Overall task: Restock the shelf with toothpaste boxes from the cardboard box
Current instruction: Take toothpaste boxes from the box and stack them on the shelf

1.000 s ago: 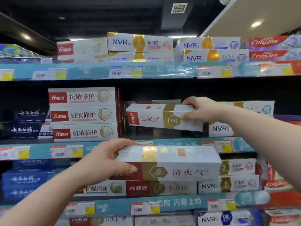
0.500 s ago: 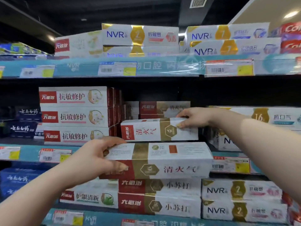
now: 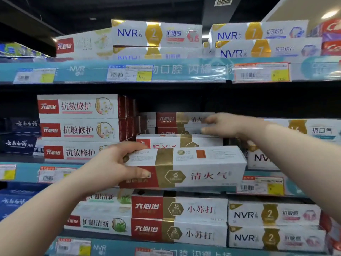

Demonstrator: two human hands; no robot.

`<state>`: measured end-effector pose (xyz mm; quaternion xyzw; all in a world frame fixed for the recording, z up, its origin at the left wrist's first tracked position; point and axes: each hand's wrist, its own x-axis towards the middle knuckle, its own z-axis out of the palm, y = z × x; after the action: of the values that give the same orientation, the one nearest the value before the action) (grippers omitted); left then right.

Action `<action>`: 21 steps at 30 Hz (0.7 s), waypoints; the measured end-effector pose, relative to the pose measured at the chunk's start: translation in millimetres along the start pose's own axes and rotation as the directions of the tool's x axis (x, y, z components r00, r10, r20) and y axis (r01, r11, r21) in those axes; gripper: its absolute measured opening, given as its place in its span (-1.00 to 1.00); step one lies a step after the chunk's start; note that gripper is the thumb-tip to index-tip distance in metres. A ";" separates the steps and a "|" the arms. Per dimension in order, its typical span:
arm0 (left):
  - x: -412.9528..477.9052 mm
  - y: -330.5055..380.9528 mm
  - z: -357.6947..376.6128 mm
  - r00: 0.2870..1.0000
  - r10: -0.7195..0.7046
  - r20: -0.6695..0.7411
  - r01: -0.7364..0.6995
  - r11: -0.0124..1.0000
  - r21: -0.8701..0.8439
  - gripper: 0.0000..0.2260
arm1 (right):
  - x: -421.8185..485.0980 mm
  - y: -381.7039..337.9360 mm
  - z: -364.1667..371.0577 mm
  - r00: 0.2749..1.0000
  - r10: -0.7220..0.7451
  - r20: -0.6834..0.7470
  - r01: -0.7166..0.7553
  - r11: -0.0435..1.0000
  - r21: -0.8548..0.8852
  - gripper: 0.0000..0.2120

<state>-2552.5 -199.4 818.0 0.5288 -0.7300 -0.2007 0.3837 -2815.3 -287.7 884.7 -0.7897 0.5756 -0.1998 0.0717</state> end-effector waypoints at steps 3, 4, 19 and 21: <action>11.9 9.3 -3.4 0.999 0.029 0.014 -0.029 0.999 -0.033 -0.66 | -7.9 -3.5 -21.7 0.994 -0.010 -0.112 0.033 0.979 0.201 -0.60; 16.9 13.1 -4.7 0.999 0.038 0.018 -0.037 0.999 -0.038 -0.67 | -10.2 -4.4 -28.3 0.991 0.008 -0.137 0.025 0.972 0.233 -0.61; 66.1 33.4 -1.3 0.997 -0.008 0.072 0.001 0.996 0.093 -0.69 | -30.6 -2.4 -40.8 0.977 0.054 -0.207 -0.013 0.981 0.195 -0.58; 66.8 30.1 2.9 0.996 -0.006 0.092 -0.005 0.993 0.121 -0.70 | -31.0 -4.1 -38.4 0.978 0.045 -0.206 -0.008 0.984 0.176 -0.58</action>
<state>-2583.1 -250.7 860.4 0.5415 -0.7576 -0.1801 0.3169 -2835.0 -252.8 913.8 -0.7474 0.5707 -0.3302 0.0822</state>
